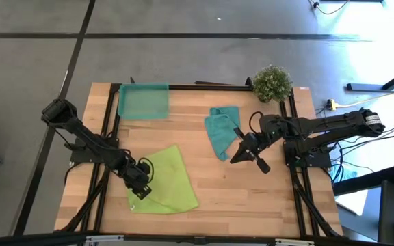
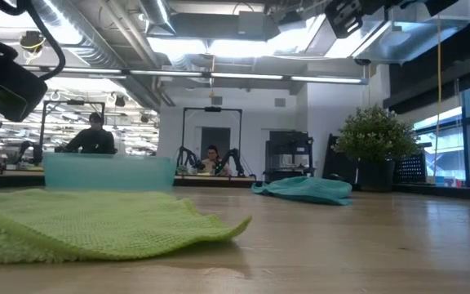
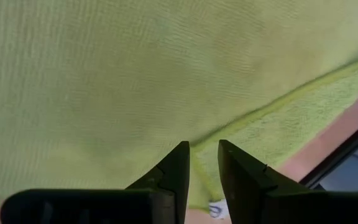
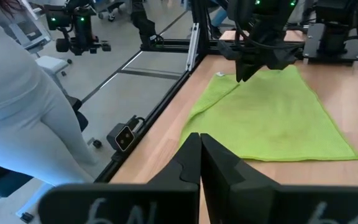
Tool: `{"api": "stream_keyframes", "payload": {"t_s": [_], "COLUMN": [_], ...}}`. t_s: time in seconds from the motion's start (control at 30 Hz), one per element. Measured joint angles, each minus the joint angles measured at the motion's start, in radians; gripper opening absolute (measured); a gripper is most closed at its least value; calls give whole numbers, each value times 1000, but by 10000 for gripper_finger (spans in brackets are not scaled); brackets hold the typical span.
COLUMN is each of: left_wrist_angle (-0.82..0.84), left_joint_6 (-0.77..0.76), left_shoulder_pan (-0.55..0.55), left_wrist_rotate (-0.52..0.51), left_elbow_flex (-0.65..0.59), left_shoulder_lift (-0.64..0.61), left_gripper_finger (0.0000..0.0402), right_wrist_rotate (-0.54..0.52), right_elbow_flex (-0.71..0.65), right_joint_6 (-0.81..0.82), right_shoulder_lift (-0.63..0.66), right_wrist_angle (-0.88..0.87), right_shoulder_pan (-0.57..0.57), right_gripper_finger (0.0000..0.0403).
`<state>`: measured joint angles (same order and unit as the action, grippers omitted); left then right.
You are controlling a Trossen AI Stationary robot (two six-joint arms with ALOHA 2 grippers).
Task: Roll microfiber towels into tight, uniform cylinder then place into a basket
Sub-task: Roll the green microfiber cloth
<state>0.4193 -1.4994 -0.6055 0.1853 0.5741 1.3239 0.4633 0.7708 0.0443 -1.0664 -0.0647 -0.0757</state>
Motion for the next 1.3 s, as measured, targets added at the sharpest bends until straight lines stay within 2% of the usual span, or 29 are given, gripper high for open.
{"api": "stream_keyframes", "payload": {"t_s": [0.33,0.47,0.7,0.83,1.03,1.3], "left_wrist_angle": [-24,-25,-106,-138,-140,-135], "left_joint_6": [17,18,19,18,19,93], "left_shoulder_pan": [-44,-56,-57,-56,-56,-56], "left_wrist_rotate": [8,-22,-26,-19,8,-44], "left_elbow_flex": [-17,-17,-17,-16,-13,16], "left_shoulder_lift": [0,1,63,95,79,69], "left_gripper_finger": [80,80,80,80,80,80], "right_wrist_rotate": [6,6,8,8,8,8], "right_elbow_flex": [0,0,-1,-1,-1,-1], "right_joint_6": [0,0,-2,-1,-1,-1], "right_shoulder_lift": [0,0,0,0,0,0], "right_wrist_angle": [-1,-1,-1,-1,-6,-7], "right_shoulder_pan": [0,0,0,0,0,0], "right_gripper_finger": [6,6,6,6,6,6]}}
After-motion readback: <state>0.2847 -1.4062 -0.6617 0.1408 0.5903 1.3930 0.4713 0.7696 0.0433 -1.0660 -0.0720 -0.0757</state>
